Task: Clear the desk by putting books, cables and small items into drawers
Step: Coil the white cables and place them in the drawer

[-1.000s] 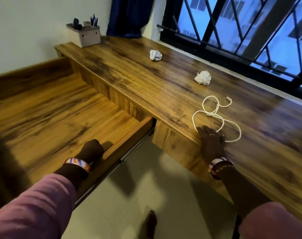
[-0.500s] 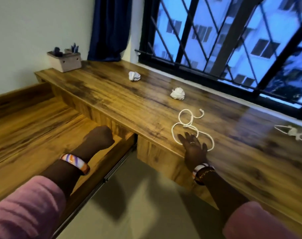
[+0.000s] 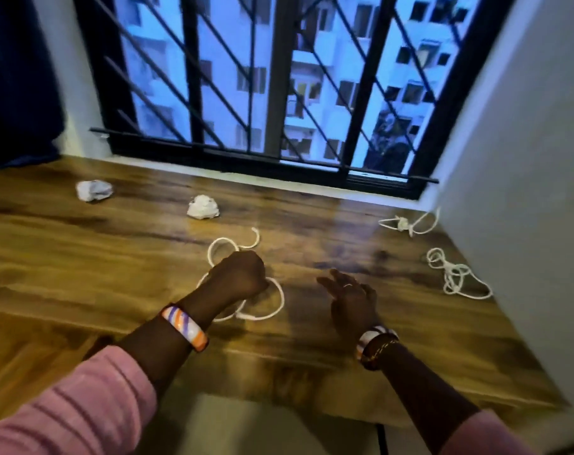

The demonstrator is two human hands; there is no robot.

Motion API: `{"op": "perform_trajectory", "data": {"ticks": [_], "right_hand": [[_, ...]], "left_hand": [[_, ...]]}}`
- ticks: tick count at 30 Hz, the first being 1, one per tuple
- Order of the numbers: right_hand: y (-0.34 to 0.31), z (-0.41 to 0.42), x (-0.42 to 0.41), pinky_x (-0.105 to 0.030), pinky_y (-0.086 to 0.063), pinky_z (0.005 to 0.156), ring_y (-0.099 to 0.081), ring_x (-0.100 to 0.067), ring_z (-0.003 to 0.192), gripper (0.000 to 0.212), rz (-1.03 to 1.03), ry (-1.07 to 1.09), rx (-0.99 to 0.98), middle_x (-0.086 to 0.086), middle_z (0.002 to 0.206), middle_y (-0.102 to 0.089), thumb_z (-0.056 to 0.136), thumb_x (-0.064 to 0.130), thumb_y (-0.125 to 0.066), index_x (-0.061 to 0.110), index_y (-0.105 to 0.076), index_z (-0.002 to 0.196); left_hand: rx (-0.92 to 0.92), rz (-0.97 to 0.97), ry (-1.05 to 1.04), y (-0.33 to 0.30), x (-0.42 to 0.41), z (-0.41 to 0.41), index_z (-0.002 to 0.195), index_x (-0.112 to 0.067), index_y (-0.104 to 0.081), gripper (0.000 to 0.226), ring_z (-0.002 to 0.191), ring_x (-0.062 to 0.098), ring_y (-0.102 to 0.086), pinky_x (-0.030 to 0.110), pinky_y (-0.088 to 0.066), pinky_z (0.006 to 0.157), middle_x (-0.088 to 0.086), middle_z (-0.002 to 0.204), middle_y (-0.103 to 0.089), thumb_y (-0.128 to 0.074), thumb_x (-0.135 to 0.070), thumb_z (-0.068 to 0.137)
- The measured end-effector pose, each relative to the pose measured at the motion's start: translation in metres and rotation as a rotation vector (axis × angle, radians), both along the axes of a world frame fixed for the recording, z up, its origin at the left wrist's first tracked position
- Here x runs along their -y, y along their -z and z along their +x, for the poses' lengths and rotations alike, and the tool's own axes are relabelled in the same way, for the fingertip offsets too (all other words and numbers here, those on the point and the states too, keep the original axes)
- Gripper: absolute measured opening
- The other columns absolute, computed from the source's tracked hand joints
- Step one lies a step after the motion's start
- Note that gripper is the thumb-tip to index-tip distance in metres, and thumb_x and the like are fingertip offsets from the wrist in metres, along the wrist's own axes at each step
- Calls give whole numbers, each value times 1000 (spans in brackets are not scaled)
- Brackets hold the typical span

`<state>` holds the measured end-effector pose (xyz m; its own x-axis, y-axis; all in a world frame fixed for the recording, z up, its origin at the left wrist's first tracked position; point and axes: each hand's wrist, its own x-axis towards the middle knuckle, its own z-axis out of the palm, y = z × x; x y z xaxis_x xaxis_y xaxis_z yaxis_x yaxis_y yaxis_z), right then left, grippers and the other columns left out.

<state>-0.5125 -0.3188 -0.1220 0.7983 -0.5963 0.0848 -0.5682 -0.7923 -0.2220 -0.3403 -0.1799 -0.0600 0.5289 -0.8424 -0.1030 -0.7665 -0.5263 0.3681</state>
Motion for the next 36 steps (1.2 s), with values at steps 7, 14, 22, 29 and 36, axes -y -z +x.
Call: {"op": "perform_trajectory", "data": {"ticks": [7,14,22,29,36], "right_hand": [[-2,-38,114,-48,-11,114,-3,-25,145,67,-108,434,-71,-5,158,-6,90,20,-42,29,-9,148],[-26,-85,214,-45,-28,108,-36,-33,131,70,127,656,-115,-14,139,-45,81,49,-58,22,-32,140],[-28,-30,213,-29,-40,100,-54,-20,119,34,247,39,53,-5,124,-63,84,9,-56,16,-65,115],[-34,54,166,-32,-46,77,-66,-27,90,18,349,-366,312,-19,93,-72,77,0,-65,5,-73,92],[-70,139,105,-32,-51,66,-66,-19,72,11,380,-389,645,-7,77,-73,85,12,-62,11,-73,82]], "left_hand": [[-64,-26,141,5,130,-20,89,-12,-70,17,94,26,-63,35,-53,79,10,102,-69,-65,-26,81],[-84,17,449,7,233,-42,114,-12,-64,32,97,13,-59,13,-40,72,4,115,-65,-63,-24,85],[-175,35,389,19,261,-40,138,-13,-37,63,113,18,-55,19,-39,82,8,130,-54,-64,-33,85],[-108,-10,320,5,206,11,104,-5,-68,22,99,26,-63,24,-43,75,14,106,-68,-62,-12,84],[-245,-518,-17,-18,107,66,103,-9,-67,19,75,2,-61,19,-48,68,1,90,-66,-51,-7,92]]}}
